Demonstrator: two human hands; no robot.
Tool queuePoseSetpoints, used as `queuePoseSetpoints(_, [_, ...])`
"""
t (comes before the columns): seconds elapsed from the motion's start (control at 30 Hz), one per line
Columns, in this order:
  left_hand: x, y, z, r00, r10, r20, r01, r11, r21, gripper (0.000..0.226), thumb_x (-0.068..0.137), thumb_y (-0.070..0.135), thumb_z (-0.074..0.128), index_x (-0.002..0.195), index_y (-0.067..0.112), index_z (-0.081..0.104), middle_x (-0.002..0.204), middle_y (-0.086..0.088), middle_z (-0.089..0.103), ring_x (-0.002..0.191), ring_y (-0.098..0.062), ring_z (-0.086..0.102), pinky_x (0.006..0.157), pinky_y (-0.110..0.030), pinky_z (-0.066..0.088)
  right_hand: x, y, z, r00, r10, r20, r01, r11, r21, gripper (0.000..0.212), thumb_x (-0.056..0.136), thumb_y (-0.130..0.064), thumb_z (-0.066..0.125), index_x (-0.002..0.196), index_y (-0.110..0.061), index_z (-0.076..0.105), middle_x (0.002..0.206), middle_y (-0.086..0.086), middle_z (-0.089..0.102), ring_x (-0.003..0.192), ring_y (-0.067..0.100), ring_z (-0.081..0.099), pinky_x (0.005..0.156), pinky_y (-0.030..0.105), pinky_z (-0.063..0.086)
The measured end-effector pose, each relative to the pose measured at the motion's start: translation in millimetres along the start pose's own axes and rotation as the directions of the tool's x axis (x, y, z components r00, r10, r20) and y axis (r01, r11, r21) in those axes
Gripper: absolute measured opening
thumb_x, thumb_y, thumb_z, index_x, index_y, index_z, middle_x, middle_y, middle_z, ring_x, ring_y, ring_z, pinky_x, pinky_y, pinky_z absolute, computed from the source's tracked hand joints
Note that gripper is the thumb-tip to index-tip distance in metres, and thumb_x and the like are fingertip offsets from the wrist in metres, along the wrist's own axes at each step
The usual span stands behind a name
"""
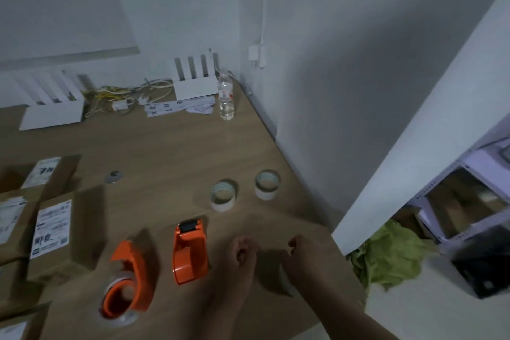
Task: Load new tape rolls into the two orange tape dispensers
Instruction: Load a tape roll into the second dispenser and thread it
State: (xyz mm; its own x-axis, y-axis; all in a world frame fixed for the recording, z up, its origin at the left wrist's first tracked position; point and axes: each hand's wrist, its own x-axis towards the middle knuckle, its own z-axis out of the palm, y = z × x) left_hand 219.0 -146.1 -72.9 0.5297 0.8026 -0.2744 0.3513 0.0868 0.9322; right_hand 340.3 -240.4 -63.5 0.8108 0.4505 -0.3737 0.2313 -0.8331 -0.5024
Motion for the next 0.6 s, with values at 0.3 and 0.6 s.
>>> queuePoseSetpoints(0.3, [-0.2, -14.4, -21.2, 0.997, -0.034, 0.074, 0.027, 0.996, 0.091, 0.02, 0.085, 0.017, 0.058, 0.099, 0.03, 0.063, 0.091, 0.006, 0.072, 0.087, -0.012, 0.069, 0.083, -0.038, 0.056, 4.1, 17.8, 29.1, 0.991, 0.124, 0.056, -0.127, 0.991, 0.038, 0.025, 0.085, -0.038, 0.057, 0.075, -0.018, 0.069, 0.081, 0.006, 0.069, 0.092, 0.025, 0.069, 0.074, 0.028, 0.045])
queuePoseSetpoints(0.6, [-3.0, -33.2, -44.7, 0.995, -0.065, 0.082, 0.053, 0.989, 0.14, 0.032, 0.085, 0.001, 0.056, 0.092, 0.031, 0.062, 0.078, 0.001, 0.071, 0.066, -0.009, 0.063, 0.074, -0.035, 0.052, 18.1, 17.9, 58.1, 0.959, 0.284, -0.003, -0.282, 0.953, 0.111, 0.036, 0.082, -0.039, 0.067, 0.101, -0.008, 0.072, 0.105, 0.01, 0.072, 0.099, 0.028, 0.066, 0.083, 0.032, 0.05])
